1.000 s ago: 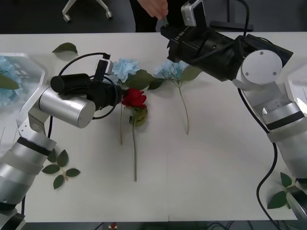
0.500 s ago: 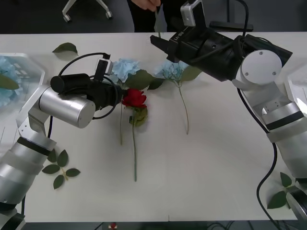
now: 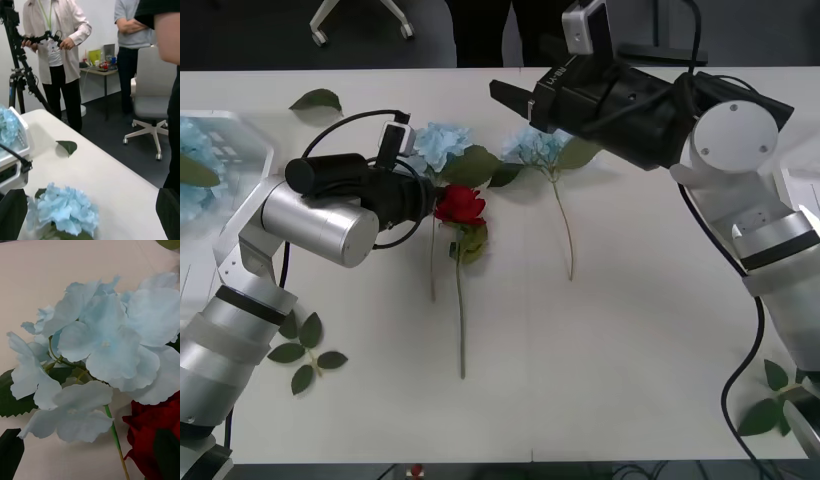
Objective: Place the red flowers into the right box and the blue flowers into the left box. If a person shows an open palm, hand one flower to the person first, then continue sorting.
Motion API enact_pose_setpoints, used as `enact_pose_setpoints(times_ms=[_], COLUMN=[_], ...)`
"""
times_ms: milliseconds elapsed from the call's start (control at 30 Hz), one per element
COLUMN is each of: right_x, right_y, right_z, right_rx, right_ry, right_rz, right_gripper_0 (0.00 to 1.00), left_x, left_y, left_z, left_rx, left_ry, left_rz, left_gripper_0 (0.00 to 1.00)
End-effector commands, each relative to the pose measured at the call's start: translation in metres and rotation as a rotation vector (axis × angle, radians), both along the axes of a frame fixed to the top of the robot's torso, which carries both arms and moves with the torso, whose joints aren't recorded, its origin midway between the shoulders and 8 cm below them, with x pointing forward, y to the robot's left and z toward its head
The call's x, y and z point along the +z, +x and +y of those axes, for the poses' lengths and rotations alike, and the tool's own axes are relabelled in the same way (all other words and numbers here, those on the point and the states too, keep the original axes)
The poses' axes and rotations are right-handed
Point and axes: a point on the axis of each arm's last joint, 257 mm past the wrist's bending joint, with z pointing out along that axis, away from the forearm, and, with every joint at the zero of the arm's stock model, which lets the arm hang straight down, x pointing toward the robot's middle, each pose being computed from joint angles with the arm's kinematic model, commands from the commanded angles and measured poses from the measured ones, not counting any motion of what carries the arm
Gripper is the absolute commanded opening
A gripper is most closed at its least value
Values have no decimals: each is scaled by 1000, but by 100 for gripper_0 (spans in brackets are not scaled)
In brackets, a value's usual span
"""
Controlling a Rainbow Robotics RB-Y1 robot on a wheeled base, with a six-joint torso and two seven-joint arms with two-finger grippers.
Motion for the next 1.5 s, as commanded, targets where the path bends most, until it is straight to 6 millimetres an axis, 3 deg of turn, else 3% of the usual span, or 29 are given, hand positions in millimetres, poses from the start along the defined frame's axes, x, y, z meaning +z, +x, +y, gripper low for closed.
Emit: enact_pose_setpoints(times_ms=[33, 333, 600, 767, 1233, 1500], right_x=[17, -13, -44, -60, -95, -124], right_y=[-4, 1, 2, -5, -36, -35], right_z=[-20, -93, -146, -160, -167, -147], right_rx=[28, -28, -162, -251, -483, -600], right_ry=[-79, -157, -188, -210, -431, -517], right_rz=[-45, 148, 381, 491, 624, 635], right_gripper_0=[100, 100, 100, 100, 100, 100], left_x=[10, 12, 11, 6, -7, -16], left_y=[2, 3, 12, 18, 43, 43], left_z=[3, 5, 7, 6, -4, -7], left_rx=[17, 21, 25, 29, 42, 31], left_ry=[-28, -24, -8, 0, 10, 45], left_rz=[-23, -28, -20, -7, 12, 17], left_gripper_0=[100, 100, 100, 100, 100, 50])
